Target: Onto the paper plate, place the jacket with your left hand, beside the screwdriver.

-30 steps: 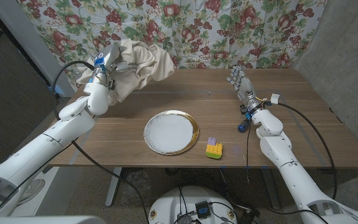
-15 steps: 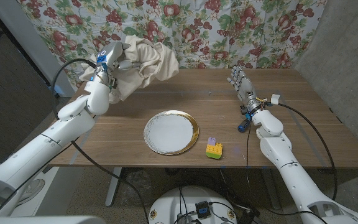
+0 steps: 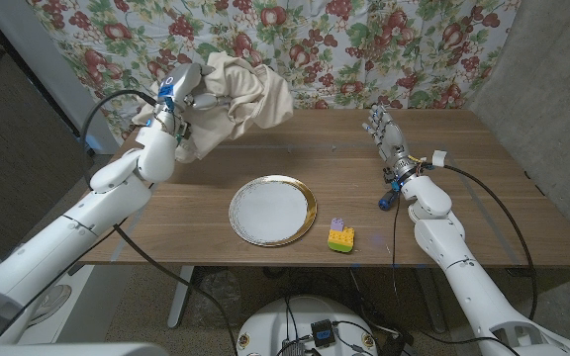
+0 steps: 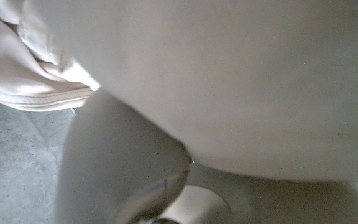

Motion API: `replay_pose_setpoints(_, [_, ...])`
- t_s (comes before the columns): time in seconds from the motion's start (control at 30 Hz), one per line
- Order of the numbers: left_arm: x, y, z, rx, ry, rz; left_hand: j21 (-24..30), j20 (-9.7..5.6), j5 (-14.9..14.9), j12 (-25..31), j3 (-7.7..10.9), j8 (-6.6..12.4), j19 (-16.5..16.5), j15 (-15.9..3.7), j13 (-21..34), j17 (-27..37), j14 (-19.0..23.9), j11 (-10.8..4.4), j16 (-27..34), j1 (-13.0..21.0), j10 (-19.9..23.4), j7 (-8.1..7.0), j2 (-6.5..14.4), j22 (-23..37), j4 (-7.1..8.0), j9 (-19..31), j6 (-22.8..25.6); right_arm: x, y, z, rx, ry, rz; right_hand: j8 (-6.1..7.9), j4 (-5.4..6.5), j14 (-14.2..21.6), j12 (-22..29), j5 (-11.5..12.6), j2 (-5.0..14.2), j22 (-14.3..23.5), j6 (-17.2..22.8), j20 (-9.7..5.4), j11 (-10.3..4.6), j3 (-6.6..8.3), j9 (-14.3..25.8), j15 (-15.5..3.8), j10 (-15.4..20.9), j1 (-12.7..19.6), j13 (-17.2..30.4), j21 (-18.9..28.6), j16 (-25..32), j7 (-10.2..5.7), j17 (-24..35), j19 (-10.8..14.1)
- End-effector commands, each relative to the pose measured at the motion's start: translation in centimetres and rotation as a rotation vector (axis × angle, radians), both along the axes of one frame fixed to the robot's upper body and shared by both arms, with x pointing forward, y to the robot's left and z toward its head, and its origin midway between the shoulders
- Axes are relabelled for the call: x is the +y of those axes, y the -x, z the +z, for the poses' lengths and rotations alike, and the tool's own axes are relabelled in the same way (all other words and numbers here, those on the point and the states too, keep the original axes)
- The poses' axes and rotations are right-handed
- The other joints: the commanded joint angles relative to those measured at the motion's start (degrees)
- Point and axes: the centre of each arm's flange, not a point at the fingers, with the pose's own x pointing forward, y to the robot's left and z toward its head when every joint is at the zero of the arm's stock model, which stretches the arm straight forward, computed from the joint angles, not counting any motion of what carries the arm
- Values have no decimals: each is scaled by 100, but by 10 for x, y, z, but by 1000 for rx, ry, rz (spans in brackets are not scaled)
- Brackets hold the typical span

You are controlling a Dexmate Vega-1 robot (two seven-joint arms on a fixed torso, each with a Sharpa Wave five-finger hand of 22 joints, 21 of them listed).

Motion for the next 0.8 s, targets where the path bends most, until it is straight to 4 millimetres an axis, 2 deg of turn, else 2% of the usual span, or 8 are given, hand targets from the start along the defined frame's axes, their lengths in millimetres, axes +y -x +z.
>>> replay_pose_setpoints(0.03, [-14,11,2,0,-34,-41,57,-34,24,-20,15,-23,-27,-379,34,39,152,-18,-24,1311,34,-22,1318,-16,14,21,48,-1,2,-1,-5,-6,1,22,15,19,5,-30,36,17,18,-182,1,48,18,-1,11,18,17,13,5,-5,12,42])
replay_pose_setpoints(0.8, [-35,30,1,-26,-95,-125,140,-45,20,-89,13,-72,-86,-380,96,133,159,-49,-62,1283,60,-71,1307,-148,13,32,66,-4,6,-4,-9,-10,-2,22,15,19,2,-31,31,17,21,-175,0,49,17,-5,7,12,17,12,4,0,12,44])
